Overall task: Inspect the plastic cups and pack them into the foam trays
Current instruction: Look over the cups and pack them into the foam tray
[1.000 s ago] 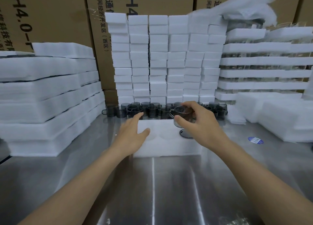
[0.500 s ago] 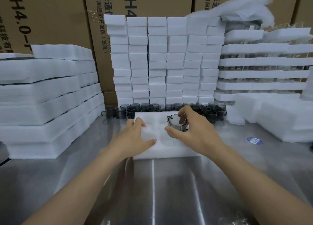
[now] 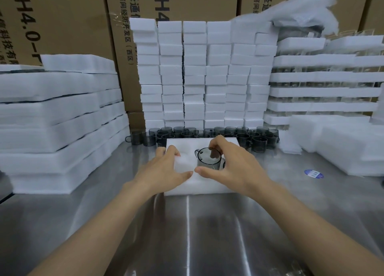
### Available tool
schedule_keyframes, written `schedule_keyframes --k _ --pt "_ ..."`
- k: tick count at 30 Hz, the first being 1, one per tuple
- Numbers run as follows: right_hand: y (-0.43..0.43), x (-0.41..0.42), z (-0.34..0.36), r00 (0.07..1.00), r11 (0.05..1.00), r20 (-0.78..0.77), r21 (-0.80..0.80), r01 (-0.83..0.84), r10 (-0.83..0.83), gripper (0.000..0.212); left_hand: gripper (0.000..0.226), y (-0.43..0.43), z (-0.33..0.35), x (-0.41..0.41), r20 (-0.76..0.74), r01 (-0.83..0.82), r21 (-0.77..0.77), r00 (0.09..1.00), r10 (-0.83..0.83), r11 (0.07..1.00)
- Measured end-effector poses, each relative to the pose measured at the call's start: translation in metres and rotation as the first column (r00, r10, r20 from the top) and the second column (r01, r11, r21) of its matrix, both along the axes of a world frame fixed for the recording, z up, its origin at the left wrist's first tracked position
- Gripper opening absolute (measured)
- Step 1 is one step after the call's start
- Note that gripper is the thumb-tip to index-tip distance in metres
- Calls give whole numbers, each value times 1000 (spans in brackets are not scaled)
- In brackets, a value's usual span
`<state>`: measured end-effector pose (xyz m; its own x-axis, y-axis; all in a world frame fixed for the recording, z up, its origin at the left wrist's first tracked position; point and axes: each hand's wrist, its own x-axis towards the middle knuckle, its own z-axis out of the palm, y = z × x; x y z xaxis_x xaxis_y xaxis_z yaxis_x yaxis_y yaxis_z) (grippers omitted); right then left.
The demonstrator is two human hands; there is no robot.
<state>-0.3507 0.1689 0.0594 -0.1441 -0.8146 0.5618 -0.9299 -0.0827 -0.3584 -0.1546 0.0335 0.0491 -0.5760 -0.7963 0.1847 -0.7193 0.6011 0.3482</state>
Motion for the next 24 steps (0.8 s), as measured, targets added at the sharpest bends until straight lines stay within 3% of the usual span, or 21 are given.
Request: schedule_keyframes --k 9,14,17,24 --pt "-4 -4 -2 993 997 -116 67 45 -37 68 67 -5 -2 0 -1 8 12 1000 -8 1000" --pt "0 -9 0 999 1000 42 -28 -1 2 48 64 -5 -3 0 -5 6 20 1000 -6 1000" --pt "-2 -8 2 999 1000 36 -25 -20 21 39 66 -6 -3 0 -8 0 25 1000 0 1000" --pt "-9 -13 -9 993 998 106 47 -52 47 46 65 -5 -5 -2 8 -8 29 1000 8 1000"
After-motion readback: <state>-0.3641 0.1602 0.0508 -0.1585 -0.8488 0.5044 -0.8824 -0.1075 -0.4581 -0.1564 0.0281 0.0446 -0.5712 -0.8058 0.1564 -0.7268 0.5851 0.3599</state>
